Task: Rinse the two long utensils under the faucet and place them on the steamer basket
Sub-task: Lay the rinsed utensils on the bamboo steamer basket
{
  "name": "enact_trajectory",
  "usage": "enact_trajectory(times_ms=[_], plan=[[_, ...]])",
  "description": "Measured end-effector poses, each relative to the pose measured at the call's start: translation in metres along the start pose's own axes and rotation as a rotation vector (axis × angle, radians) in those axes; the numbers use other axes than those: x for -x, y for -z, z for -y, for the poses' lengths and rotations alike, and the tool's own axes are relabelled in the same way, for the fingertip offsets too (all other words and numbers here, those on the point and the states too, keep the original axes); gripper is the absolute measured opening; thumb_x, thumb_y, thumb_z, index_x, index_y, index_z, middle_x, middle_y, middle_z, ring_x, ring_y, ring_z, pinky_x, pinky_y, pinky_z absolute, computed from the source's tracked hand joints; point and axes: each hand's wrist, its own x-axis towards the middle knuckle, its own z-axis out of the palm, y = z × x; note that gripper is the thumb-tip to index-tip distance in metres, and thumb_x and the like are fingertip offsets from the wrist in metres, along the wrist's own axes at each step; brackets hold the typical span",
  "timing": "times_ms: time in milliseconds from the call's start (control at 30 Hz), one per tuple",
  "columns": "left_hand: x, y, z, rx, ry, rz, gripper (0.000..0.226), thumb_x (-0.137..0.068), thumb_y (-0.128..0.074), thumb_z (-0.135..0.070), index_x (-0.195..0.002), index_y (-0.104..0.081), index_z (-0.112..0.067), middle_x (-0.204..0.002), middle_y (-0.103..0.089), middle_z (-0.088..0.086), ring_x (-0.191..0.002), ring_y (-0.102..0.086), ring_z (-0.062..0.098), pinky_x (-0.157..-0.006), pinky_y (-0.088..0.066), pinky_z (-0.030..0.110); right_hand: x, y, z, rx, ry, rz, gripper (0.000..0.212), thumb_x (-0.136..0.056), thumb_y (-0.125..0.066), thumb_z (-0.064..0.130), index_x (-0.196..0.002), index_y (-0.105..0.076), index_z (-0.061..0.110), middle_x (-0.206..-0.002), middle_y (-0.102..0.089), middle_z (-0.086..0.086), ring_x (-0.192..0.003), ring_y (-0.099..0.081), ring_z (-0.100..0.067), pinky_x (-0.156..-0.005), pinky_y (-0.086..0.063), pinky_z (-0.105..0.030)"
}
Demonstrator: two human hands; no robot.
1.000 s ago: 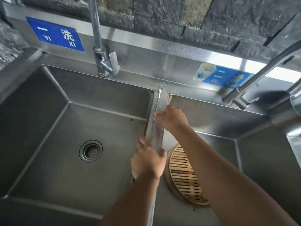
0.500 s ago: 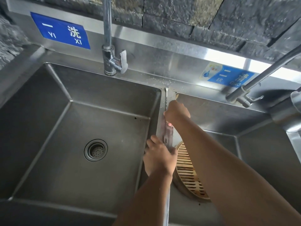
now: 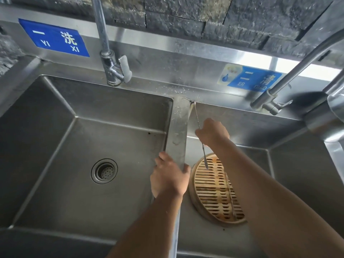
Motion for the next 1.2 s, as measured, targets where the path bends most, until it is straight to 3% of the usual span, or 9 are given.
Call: enact_trajectory(times_ms=[133,300,400,533,733,933,1200], plan=[[0.0,0.0,-0.001,-0.03,0.002,0.0,0.061,-0.077,-0.058,-0.062,-0.108,-0.038,-0.013,-0.108,-0.062,0.01,-0.092,-0.068,0.035,-0.069,-0.051,0.039,0.002,-0.013,-0.05,-0.015,-0.007,-0.031,0.007,-0.076,-0.054,0.017,-0.081,-0.053,0.012,-0.07,-0.053,-0.005,-0.069,-0.056,-0.032,-0.057,-0.042,-0.026],[-0.001,-0.002,-0.002,-0.064,0.029,-0.016,0.061,-0.078,-0.057,-0.06,-0.109,-0.039,-0.011,-0.111,-0.063,0.015,-0.092,-0.067,0.041,-0.069,-0.046,0.039,0.012,-0.046,-0.115,0.0,-0.045,-0.033,0.008,-0.083,-0.054,0.016,-0.088,-0.06,0.012,-0.063,-0.048,0.002,-0.053,-0.047,-0.013,-0.042,-0.03,-0.021],[-0.001,-0.003,-0.002,-0.098,0.023,-0.03,0.061,-0.079,-0.057,-0.061,-0.109,-0.039,-0.01,-0.111,-0.064,0.017,-0.093,-0.066,0.043,-0.07,-0.047,0.041,0.023,-0.071,-0.146,-0.019,-0.059,0.004,0.015,-0.088,-0.049,0.018,-0.095,-0.06,0.01,-0.073,-0.055,-0.001,-0.065,-0.059,-0.019,-0.052,-0.048,-0.031],[-0.002,-0.003,-0.002,-0.121,0.044,-0.039,0.06,-0.079,-0.055,-0.061,-0.11,-0.039,-0.012,-0.115,-0.062,0.018,-0.094,-0.065,0.046,-0.071,-0.045,0.042,0.038,-0.101,-0.177,-0.011,-0.073,0.114,0.021,-0.088,-0.047,0.023,-0.102,-0.059,0.012,-0.088,-0.056,-0.007,-0.09,-0.064,-0.033,-0.069,-0.051,-0.041],[-0.004,-0.005,-0.001,-0.116,0.052,-0.065,0.055,-0.075,-0.056,-0.059,-0.102,-0.039,-0.014,-0.105,-0.064,0.015,-0.091,-0.063,0.044,-0.072,-0.048,0.043,0.043,-0.141,-0.208,0.025,-0.047,0.208,0.018,-0.089,-0.051,0.023,-0.101,-0.061,0.013,-0.085,-0.055,-0.005,-0.089,-0.065,-0.031,-0.065,-0.047,-0.038],[-0.007,-0.008,0.002,-0.141,0.063,-0.088,0.058,-0.072,-0.055,-0.064,-0.1,-0.04,-0.015,-0.101,-0.064,0.013,-0.088,-0.062,0.043,-0.068,-0.046,0.041,0.039,-0.165,-0.216,0.052,-0.073,0.238,0.014,-0.093,-0.049,0.016,-0.097,-0.063,0.015,-0.075,-0.06,0.001,-0.063,-0.059,-0.016,-0.057,-0.052,-0.032],[-0.008,-0.007,0.003,-0.129,0.041,-0.091,0.054,-0.071,-0.056,-0.064,-0.095,-0.039,-0.018,-0.091,-0.06,0.007,-0.081,-0.059,0.037,-0.066,-0.043,0.039,0.029,-0.181,-0.212,0.018,-0.1,0.251,0.017,-0.095,-0.048,0.019,-0.099,-0.063,0.014,-0.078,-0.061,0.0,-0.071,-0.063,-0.02,-0.058,-0.05,-0.032]])
